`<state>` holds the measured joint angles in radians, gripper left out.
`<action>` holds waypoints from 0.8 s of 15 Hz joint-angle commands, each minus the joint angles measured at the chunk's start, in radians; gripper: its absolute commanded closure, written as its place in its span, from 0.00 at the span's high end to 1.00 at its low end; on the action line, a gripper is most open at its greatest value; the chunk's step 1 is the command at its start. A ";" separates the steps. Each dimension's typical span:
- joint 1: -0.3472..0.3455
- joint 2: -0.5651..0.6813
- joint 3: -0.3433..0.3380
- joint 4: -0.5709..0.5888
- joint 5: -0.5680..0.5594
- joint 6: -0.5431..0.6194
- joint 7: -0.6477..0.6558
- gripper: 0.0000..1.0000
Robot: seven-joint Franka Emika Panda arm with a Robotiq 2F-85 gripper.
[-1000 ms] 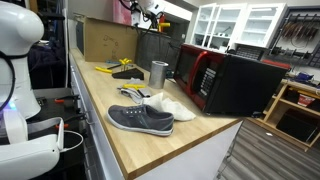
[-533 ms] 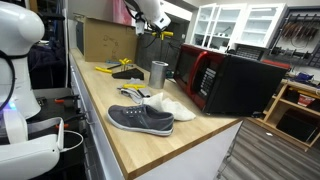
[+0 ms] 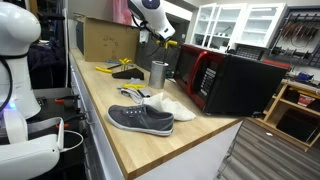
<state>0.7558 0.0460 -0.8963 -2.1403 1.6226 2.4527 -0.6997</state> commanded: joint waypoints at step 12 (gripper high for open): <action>-0.757 0.046 0.723 -0.045 0.142 -0.012 -0.059 0.06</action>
<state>0.0474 0.1156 -0.2154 -2.1534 1.7218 2.4440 -0.7038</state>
